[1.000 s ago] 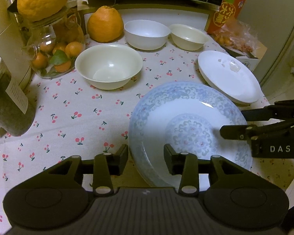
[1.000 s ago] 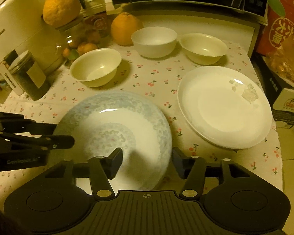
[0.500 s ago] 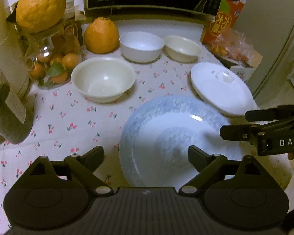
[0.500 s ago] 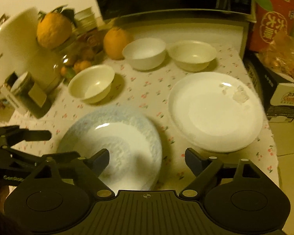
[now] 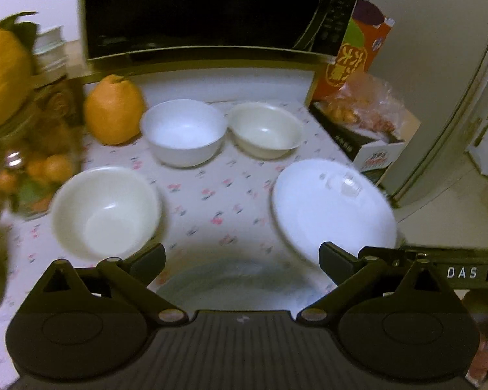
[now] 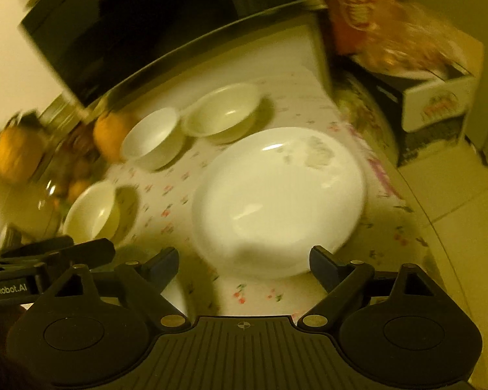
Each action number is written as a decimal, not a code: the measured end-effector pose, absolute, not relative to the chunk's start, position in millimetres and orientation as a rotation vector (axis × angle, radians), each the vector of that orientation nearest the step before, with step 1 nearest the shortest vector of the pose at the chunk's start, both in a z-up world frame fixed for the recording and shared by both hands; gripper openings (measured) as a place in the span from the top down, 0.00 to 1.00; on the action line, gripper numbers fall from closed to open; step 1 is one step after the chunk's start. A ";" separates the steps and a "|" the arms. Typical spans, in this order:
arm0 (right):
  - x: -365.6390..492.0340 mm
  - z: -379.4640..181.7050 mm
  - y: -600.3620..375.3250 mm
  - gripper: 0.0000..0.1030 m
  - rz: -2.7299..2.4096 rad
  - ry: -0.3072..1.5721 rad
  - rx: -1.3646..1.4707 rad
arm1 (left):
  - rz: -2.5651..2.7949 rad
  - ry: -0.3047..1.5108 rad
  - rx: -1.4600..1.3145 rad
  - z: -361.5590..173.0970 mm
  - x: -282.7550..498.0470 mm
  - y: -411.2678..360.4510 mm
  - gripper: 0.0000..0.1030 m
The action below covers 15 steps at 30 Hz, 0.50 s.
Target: Organize plates and bowls
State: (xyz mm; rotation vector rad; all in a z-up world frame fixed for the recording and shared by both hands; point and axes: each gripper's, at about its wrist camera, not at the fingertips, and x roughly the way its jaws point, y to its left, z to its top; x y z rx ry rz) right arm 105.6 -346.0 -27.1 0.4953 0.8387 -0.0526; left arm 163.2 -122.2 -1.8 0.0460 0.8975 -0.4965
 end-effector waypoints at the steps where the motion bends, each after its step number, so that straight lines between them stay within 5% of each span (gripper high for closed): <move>1: 105.1 -27.8 -349.4 0.13 -0.060 0.833 0.507 | -0.505 0.898 0.031 -3.8 167.0 -126.6 0.02; 11: 109.5 -40.5 -384.6 0.13 -0.095 0.745 0.612 | -0.583 0.881 0.006 -19.1 190.4 -162.5 0.04; 15: 109.4 -47.9 -393.7 0.14 -0.093 0.728 0.674 | -0.632 0.855 0.004 -26.2 197.4 -170.4 0.16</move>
